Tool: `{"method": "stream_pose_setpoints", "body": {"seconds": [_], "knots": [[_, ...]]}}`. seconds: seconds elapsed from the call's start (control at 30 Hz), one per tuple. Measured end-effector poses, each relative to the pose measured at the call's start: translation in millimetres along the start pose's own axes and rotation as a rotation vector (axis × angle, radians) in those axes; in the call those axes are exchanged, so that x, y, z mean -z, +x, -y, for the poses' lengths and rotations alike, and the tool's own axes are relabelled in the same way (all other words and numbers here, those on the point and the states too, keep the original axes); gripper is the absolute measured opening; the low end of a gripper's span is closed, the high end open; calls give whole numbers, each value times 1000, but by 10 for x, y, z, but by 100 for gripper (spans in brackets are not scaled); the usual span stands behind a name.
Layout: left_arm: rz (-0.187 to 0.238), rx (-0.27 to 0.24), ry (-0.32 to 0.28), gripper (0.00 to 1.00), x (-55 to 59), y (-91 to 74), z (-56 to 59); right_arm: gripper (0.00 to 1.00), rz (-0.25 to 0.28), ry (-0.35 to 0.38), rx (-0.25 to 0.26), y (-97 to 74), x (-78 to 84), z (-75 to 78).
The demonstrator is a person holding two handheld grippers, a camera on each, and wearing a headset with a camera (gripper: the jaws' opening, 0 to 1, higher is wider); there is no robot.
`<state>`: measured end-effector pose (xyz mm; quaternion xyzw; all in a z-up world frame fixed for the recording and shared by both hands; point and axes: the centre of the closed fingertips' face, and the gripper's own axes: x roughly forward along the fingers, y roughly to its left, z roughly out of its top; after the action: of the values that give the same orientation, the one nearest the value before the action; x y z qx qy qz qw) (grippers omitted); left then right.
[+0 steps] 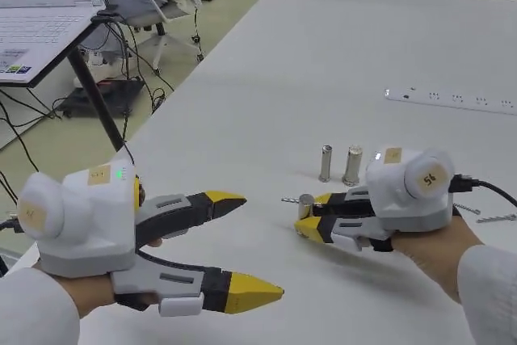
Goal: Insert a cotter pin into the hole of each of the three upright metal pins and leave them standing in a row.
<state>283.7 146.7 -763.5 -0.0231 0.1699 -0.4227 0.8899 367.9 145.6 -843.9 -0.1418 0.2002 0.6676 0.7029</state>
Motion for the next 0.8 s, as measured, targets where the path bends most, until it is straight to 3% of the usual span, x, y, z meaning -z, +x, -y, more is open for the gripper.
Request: {"method": "stream_pose_setpoints", "body": {"seconds": [0.33, 0.8], "knots": [[5, 1, 2, 78, -29, 0, -2, 23, 1, 8, 1, -35, -20, -15], [16, 16, 10, 78, -75, 42, 52, 25, -11, 23, 27, -340, 128, -21]]}}
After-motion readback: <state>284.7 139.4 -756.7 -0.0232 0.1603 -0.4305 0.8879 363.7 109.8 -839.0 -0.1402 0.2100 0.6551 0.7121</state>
